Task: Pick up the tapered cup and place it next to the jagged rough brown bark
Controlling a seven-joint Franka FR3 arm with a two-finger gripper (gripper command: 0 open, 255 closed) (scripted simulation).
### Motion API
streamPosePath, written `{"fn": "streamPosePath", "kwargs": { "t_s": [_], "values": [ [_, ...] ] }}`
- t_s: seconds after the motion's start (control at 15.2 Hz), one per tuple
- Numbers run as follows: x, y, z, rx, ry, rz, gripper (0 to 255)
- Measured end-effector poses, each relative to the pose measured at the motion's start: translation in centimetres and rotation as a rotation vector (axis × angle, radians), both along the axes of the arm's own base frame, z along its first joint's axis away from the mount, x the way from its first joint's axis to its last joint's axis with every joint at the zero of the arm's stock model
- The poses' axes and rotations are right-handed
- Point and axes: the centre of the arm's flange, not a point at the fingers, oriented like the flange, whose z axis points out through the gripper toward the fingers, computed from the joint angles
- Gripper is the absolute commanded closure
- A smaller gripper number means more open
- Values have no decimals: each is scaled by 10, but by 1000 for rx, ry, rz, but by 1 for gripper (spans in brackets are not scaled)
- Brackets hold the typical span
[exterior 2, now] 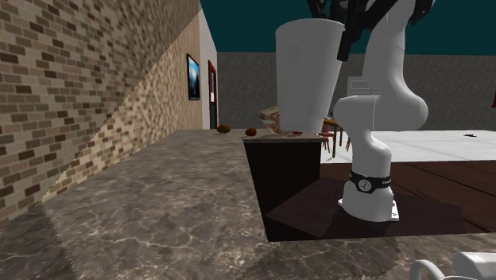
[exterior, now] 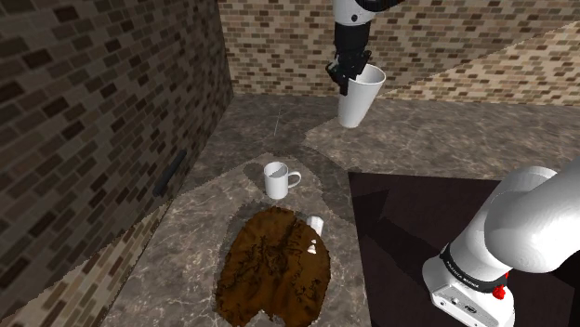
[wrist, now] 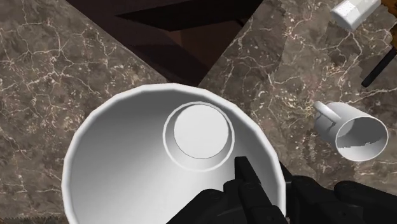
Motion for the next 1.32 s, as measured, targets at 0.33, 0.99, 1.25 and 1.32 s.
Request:
{"fn": "streamPosePath", "kwargs": {
  "t_s": [0.33, 0.99, 1.25, 1.32],
  "values": [
    [-39, 50, -2, 0, 0, 1, 255],
    [-44, 55, -53, 0, 1, -1, 255],
    [-43, 57, -72, -1, 1, -1, 255],
    [-43, 57, -78, -1, 1, -1, 255]
  ]
}}
